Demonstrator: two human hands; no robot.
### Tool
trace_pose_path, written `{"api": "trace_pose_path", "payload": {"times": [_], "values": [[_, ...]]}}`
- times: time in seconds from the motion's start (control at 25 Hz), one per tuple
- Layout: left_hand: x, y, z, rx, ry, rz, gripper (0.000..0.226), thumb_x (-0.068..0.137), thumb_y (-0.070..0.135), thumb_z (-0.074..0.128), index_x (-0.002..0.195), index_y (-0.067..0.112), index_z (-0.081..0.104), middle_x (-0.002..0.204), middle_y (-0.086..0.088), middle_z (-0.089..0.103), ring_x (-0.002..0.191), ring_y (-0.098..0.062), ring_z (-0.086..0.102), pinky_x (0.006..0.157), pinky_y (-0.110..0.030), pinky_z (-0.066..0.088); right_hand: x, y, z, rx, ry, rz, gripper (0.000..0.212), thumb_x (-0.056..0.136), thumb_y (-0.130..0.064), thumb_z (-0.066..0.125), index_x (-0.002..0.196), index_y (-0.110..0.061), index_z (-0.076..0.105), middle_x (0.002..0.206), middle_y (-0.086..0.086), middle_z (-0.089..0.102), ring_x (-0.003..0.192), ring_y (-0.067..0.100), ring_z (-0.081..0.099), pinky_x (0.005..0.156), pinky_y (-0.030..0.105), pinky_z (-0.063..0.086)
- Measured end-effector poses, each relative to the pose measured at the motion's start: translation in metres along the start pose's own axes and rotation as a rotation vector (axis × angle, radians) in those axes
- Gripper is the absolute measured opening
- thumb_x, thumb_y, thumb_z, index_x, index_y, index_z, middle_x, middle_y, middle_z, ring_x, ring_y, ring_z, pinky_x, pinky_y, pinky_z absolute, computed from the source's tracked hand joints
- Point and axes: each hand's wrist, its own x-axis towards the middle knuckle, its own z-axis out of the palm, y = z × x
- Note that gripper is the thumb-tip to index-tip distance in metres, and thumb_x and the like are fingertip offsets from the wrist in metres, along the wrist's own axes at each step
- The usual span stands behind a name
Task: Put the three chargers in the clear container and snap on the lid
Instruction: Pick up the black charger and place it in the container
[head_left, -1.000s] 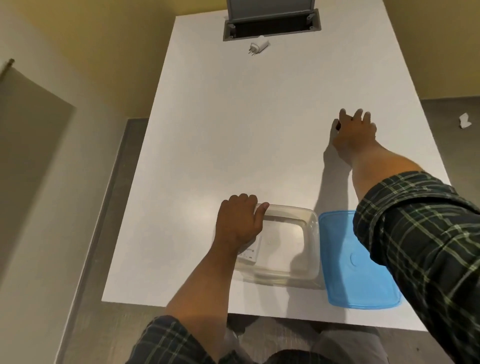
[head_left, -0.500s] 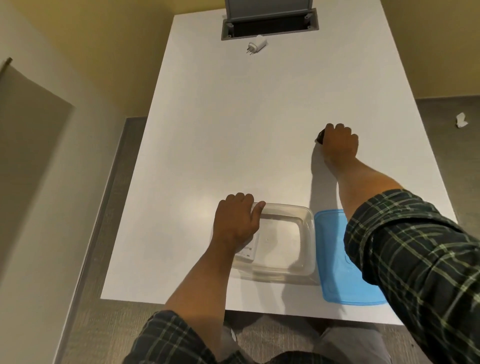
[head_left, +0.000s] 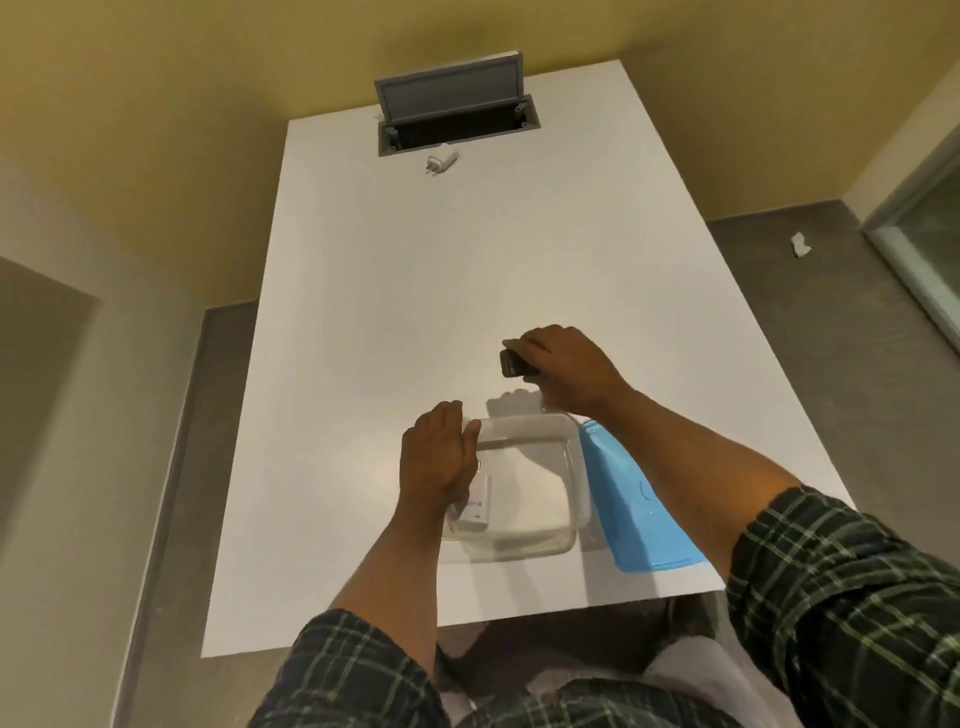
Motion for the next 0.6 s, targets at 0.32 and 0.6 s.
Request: {"api": "trace_pose_path", "payload": {"times": [0.32, 0.6], "values": [[-0.029, -0.007, -0.008, -0.175, -0.106, -0.171, 0.052, 0.107, 0.035, 0.033, 0.155, 0.015, 0.03, 0.155, -0.01, 0.039, 0.128, -0.037, 0.053, 0.102, -0.048, 0.046, -0.051, -0.065, -0.011, 0.014, -0.289, -0.551, 0.04, 0.079, -0.004, 0.066, 0.118, -0.014, 0.065, 0.102, 0.003, 0.067, 0.089, 0.028, 0.061, 0.071, 0.034, 0.045], [-0.044, -0.008, -0.011, -0.177, -0.24, -0.126, 0.083, 0.093, 0.006, 0.044, 0.162, 0.021, 0.001, 0.154, -0.015, 0.03, 0.113, -0.036, 0.058, 0.082, -0.045, 0.055, -0.056, -0.095, -0.009, -0.203, -0.659, -0.545, 0.036, 0.083, -0.004, 0.057, 0.113, -0.023, 0.063, 0.112, -0.002, 0.065, 0.106, 0.026, 0.056, 0.078, 0.035, 0.049]]}}
